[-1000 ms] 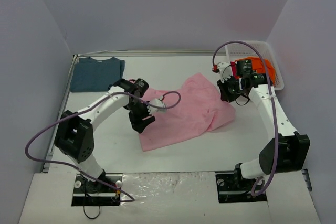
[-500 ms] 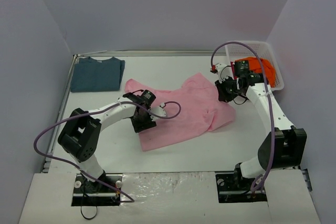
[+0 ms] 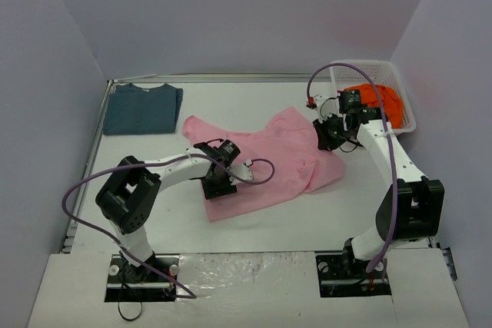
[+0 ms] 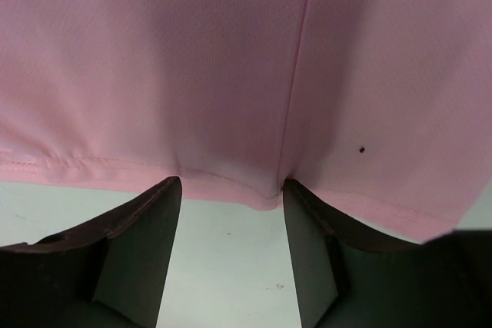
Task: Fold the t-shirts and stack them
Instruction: Flatten out the tshirt
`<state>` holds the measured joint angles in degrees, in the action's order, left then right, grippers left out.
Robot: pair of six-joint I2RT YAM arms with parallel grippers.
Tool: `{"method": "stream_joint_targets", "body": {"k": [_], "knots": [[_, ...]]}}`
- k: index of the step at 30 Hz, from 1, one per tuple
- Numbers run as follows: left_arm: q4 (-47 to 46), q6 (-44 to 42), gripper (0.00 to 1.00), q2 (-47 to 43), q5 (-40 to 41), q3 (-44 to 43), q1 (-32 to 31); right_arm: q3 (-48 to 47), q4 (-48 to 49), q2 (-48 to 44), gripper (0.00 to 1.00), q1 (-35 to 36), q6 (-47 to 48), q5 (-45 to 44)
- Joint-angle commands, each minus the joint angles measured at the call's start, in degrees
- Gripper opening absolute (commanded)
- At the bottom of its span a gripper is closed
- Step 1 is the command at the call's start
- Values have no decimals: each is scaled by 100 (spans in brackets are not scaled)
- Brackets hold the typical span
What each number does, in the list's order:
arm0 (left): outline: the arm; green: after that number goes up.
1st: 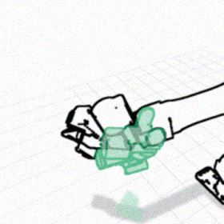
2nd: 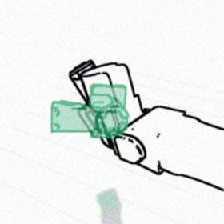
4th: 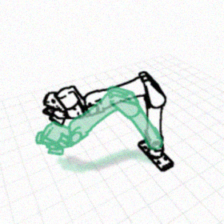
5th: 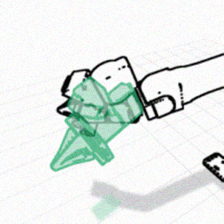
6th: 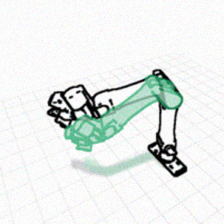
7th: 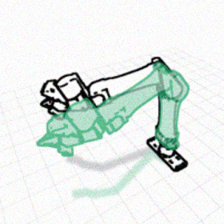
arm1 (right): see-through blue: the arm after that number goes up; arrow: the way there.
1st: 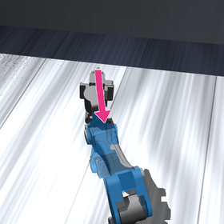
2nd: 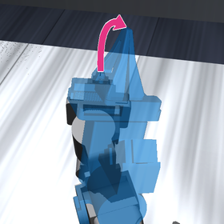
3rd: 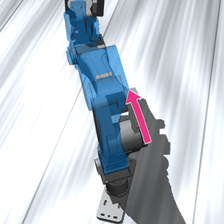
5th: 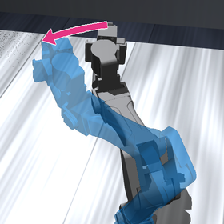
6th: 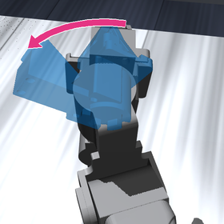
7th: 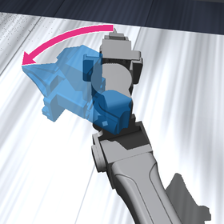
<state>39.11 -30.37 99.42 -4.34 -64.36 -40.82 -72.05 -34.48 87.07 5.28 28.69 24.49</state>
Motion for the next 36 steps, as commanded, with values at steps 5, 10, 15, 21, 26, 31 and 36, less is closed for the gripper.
{"method": "stream_joint_targets", "body": {"k": [5,10,15,21,26,31,36], "knots": [[-36,119,54,174,329,-200,-84,60,-33,12,0,26,23,56],[96,110,39,140,127,-218,-84,112,11,65,0,17,32,30],[175,101,18,8,-41,-182,-84,156,38,100,0,26,32,21],[228,101,6,-133,-23,-112,-84,218,99,109,0,26,5,-14],[430,66,6,-344,56,-208,-84,227,152,109,0,17,-12,-93],[913,-74,2,-791,196,-585,-41,148,143,74,0,8,-47,-181],[1327,-188,2,-1353,372,-947,65,16,134,38,0,-27,-56,-383]]}}
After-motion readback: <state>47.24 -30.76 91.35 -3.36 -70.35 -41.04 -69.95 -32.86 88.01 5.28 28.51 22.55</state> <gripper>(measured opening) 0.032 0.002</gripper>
